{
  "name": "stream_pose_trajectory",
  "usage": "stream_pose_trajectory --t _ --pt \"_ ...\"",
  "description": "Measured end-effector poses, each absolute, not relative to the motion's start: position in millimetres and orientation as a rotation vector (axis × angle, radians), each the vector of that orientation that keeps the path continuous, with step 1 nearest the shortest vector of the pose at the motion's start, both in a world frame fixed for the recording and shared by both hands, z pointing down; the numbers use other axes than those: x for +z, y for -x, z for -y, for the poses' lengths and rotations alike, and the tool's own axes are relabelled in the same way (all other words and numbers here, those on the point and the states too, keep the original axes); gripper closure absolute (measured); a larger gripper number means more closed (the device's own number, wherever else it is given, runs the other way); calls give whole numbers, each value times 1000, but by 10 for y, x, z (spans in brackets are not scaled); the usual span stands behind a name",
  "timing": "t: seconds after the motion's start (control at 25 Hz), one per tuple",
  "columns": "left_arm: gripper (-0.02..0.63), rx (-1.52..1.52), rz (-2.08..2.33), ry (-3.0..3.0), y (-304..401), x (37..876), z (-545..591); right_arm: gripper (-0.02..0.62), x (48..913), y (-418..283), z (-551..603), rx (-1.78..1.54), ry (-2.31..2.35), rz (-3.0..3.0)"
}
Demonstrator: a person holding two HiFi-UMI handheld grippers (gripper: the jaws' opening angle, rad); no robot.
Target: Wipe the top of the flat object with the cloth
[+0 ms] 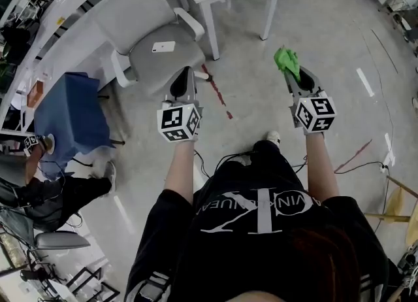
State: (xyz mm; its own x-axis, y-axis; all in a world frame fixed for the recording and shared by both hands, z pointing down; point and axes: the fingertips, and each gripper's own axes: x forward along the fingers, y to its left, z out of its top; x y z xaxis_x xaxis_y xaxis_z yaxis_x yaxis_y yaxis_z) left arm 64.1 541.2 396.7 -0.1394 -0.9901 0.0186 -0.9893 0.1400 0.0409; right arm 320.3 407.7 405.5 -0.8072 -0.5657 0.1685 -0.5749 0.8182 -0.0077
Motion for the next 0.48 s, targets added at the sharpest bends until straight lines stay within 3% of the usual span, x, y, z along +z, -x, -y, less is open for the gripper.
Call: stream_pose_trajectory --t 0.48 --pt "595 -20 2289 -2016 -437 4164 -4879 514 4173 -3117 -3559 135 -939 2822"
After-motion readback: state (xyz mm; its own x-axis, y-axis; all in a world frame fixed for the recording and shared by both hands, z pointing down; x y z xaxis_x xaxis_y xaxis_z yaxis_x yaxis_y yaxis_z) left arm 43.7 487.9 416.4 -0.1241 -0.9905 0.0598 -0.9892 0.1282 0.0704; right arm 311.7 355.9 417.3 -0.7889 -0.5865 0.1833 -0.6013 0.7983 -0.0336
